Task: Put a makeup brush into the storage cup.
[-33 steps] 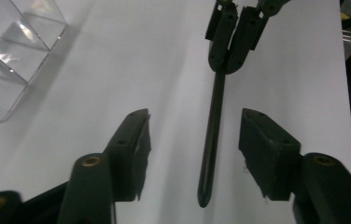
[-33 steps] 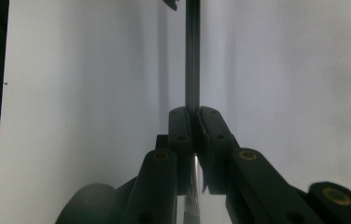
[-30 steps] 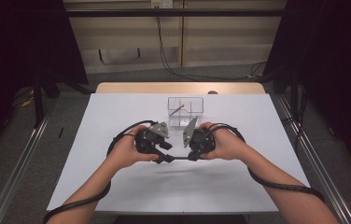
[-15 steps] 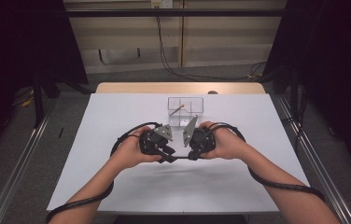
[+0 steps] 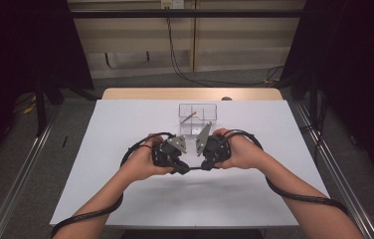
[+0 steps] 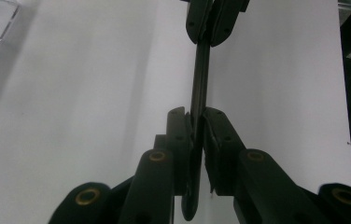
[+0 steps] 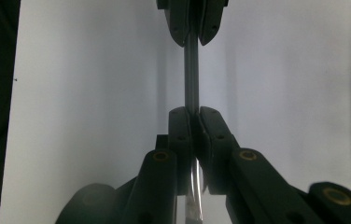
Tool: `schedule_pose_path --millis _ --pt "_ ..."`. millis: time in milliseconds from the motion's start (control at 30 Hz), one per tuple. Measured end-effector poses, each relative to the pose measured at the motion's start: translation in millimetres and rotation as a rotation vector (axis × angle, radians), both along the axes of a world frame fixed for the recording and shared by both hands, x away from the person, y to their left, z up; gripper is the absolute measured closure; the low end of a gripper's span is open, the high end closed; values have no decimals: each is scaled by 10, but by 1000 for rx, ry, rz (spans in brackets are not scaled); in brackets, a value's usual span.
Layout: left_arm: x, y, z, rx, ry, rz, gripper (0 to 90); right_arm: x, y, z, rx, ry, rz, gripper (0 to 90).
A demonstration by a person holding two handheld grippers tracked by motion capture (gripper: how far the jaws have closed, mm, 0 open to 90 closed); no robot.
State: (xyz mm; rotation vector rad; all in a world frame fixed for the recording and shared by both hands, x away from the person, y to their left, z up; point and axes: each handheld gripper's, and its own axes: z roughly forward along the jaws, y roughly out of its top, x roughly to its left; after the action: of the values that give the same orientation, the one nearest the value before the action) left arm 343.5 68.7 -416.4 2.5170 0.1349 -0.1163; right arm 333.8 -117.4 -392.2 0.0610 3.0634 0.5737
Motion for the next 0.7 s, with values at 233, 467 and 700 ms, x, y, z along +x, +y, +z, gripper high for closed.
schedule_pose_path --millis 233,467,700 --pt "-13 -2 6 11 -13 -15 820 10 10 61 14 -7 16 848" --pt "-39 3 -14 35 -5 -33 836 12 9 118 43 9 10 847" --pt "-51 13 -15 56 39 -26 842 16 15 93 78 12 23 845"
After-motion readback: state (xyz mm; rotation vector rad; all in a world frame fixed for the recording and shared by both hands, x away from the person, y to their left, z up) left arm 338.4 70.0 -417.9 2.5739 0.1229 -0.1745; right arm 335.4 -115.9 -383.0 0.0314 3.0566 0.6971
